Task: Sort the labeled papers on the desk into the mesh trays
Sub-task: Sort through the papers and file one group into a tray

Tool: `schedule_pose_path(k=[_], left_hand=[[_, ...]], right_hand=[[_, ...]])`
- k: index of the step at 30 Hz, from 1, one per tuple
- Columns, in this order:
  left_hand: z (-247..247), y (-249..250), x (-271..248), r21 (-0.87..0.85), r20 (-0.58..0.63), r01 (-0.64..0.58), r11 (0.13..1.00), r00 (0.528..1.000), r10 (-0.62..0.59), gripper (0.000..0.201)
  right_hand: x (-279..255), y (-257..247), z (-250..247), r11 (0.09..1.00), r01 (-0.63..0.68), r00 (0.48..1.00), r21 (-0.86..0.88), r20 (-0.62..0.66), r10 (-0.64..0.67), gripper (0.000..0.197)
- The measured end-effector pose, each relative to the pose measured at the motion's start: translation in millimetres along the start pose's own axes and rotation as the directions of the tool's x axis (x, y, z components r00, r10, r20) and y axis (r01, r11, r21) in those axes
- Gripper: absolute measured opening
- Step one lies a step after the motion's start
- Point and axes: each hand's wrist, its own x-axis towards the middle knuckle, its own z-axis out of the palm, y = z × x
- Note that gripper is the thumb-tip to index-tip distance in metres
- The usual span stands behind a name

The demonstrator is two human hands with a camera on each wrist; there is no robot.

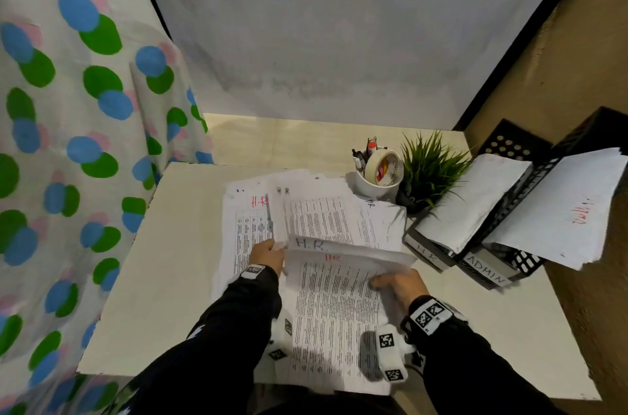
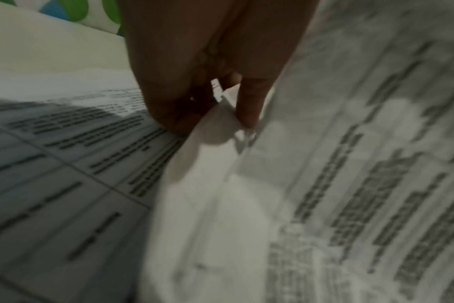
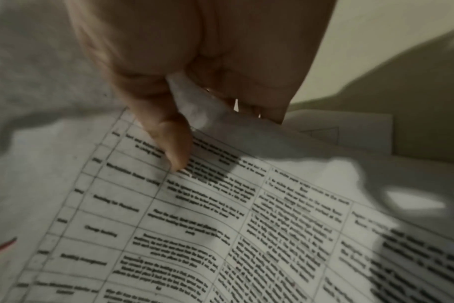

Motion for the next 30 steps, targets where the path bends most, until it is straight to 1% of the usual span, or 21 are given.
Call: schedule_pose_path(k=[2, 4, 7, 10, 12, 13, 14, 15, 16, 17, 18, 19, 20, 21, 22, 23, 25, 27, 30], left_hand=[[-8.1, -4.7, -3.7, -0.057, 0.001, -0.069, 0.996, 0.998, 0.069, 0.015], [-15.7, -9.7, -5.9, -0.05, 0.031, -0.125, 0.991, 0.992, 0.126, 0.021], [-20.3, -13.9, -12.1, 0.051, 0.158, -0.148, 0.988, 0.978, 0.138, 0.028], [-18.0, -8.7, -22.5, -0.016, 0.249, -0.144, 0.989, 0.958, 0.143, 0.034], [-19.1, -5.1, -26.3, -0.032, 0.273, -0.122, 0.992, 0.954, 0.126, 0.04], [-21.7, -5.2, -25.5, -0.027, 0.241, -0.119, 0.992, 0.963, 0.122, 0.04], [-25.2, -7.4, -20.9, 0.002, 0.162, -0.111, 0.994, 0.981, 0.11, 0.04], [-28.9, -10.5, -14.5, 0.059, 0.042, -0.099, 0.993, 0.994, 0.097, 0.039], [-33.6, -14.6, -8.7, 0.143, -0.08, -0.061, 0.988, 0.994, 0.073, 0.036], [-38.3, -18.3, -4.5, 0.229, -0.168, 0.004, 0.974, 0.985, 0.036, 0.032], [-41.9, -23.1, -0.6, 0.307, -0.219, 0.09, 0.947, 0.976, -0.022, 0.037], [-44.2, -28.7, 2.6, 0.361, -0.23, 0.168, 0.917, 0.969, -0.087, 0.053], [-45.9, -32.7, 4.3, 0.392, -0.224, 0.22, 0.893, 0.965, -0.14, 0.069], [-46.4, -37.0, 7.5, 0.407, -0.224, 0.241, 0.881, 0.961, -0.16, 0.081], [-45.7, -40.2, 9.1, 0.414, -0.223, 0.253, 0.874, 0.96, -0.172, 0.087], [-44.9, -44.2, 11.7, 0.426, -0.226, 0.256, 0.868, 0.959, -0.172, 0.09], [-44.1, -50.0, 14.6, 0.46, -0.232, 0.258, 0.849, 0.958, -0.166, 0.093], [-44.6, -53.8, 17.8, 0.512, -0.249, 0.263, 0.818, 0.957, -0.151, 0.093], [-44.6, -55.1, 20.8, 0.604, -0.238, 0.258, 0.754, 0.961, -0.139, 0.085]], right_hand=[[-4.7, -10.1, -0.4, 0.998, 0.049, 0.997, -0.043, -0.053, -0.051, 0.025], [-2.5, -15.1, 1.4, 0.994, 0.105, 0.991, 0.001, -0.084, -0.105, 0.025], [5.0, -20.6, 7.9, 0.987, 0.155, 0.979, 0.034, -0.141, -0.149, 0.028], [14.2, -27.0, 11.3, 0.978, 0.183, 0.969, -0.096, -0.152, -0.196, 0.025], [18.2, -28.0, 11.7, 0.959, 0.178, 0.968, -0.222, -0.135, -0.211, 0.029], [20.5, -26.7, 11.8, 0.952, 0.172, 0.968, -0.252, -0.136, -0.211, 0.027], [21.3, -26.4, 11.9, 0.95, 0.175, 0.967, -0.26, -0.137, -0.215, 0.023], [24.0, -25.4, 12.1, 0.95, 0.188, 0.964, -0.251, -0.139, -0.228, 0.022], [26.6, -24.5, 12.0, 0.949, 0.198, 0.962, -0.244, -0.138, -0.236, 0.026], [29.0, -23.5, 12.9, 0.952, 0.196, 0.964, -0.234, -0.133, -0.231, 0.03], [31.9, -22.4, 12.7, 0.958, 0.186, 0.968, -0.218, -0.125, -0.216, 0.035], [34.3, -21.4, 12.2, 0.964, 0.176, 0.974, -0.2, -0.104, -0.2, 0.044], [36.0, -19.9, 11.7, 0.967, 0.171, 0.979, -0.187, -0.078, -0.188, 0.054], [36.4, -18.4, 12.1, 0.966, 0.171, 0.981, -0.192, -0.058, -0.185, 0.06], [36.4, -16.8, 11.6, 0.964, 0.166, 0.982, -0.209, -0.058, -0.181, 0.059], [34.8, -16.0, 12.2, 0.964, 0.145, 0.983, -0.225, -0.077, -0.165, 0.052], [29.9, -16.7, 12.5, 0.971, 0.079, 0.983, -0.228, -0.143, -0.113, 0.029], [26.9, -16.3, 11.6, 0.981, 0.002, 0.981, -0.194, -0.191, -0.04, 0.025], [31.4, -10.5, 4.4, 0.979, -0.004, 0.981, -0.206, -0.19, -0.035, 0.024]])
